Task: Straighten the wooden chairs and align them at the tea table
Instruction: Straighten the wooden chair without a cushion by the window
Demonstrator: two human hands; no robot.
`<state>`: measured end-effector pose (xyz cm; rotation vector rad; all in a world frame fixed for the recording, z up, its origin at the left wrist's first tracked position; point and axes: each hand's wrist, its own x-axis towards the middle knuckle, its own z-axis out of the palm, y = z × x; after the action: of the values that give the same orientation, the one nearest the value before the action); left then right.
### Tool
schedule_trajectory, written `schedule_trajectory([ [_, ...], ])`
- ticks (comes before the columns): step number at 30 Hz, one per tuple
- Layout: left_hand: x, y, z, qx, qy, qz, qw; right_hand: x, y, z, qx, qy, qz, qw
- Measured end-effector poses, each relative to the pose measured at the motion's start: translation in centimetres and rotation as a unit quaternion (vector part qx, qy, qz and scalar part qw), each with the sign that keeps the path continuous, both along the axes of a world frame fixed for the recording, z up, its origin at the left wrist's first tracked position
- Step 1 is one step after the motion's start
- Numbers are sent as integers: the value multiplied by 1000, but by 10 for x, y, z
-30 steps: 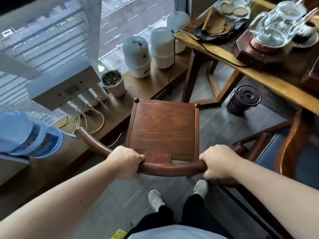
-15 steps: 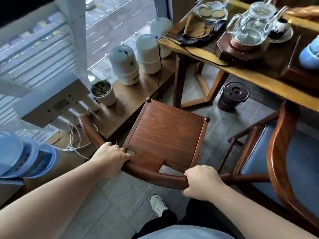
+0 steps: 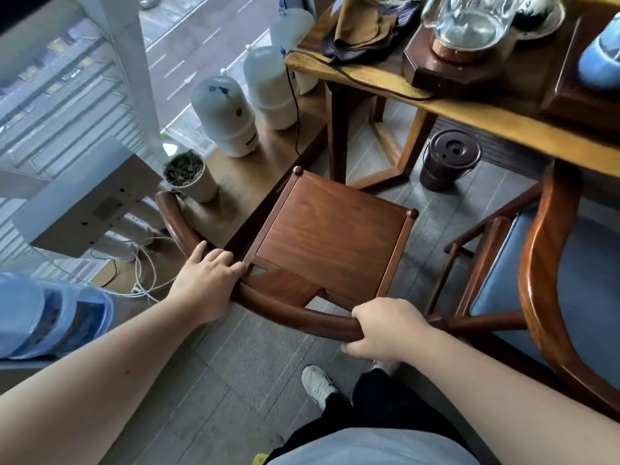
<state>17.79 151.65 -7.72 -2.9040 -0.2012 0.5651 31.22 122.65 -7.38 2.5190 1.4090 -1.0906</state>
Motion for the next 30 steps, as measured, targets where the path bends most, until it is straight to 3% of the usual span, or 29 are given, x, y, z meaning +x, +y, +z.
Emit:
schedule_trajectory([
  [8, 10, 1, 17, 3, 63, -30, 998, 5, 11, 4, 51, 52, 20, 997],
  [12, 12, 23, 6, -30, 79, -100, 991, -5, 25, 5, 35, 46, 16, 998],
  [16, 11, 52, -2, -56, 48, -160, 984, -11, 46, 6, -20, 50, 11, 999],
  [22, 27, 61, -5, -99, 15, -218, 971, -23, 58, 12, -97, 45, -72, 992],
  [26, 38, 61, 2, -68, 92, -273, 955, -21, 66, 16, -138, 47, -117, 982],
  [30, 40, 60, 5, -47, 156, -249, 955, -23, 70, 15, -154, 43, -113, 981],
])
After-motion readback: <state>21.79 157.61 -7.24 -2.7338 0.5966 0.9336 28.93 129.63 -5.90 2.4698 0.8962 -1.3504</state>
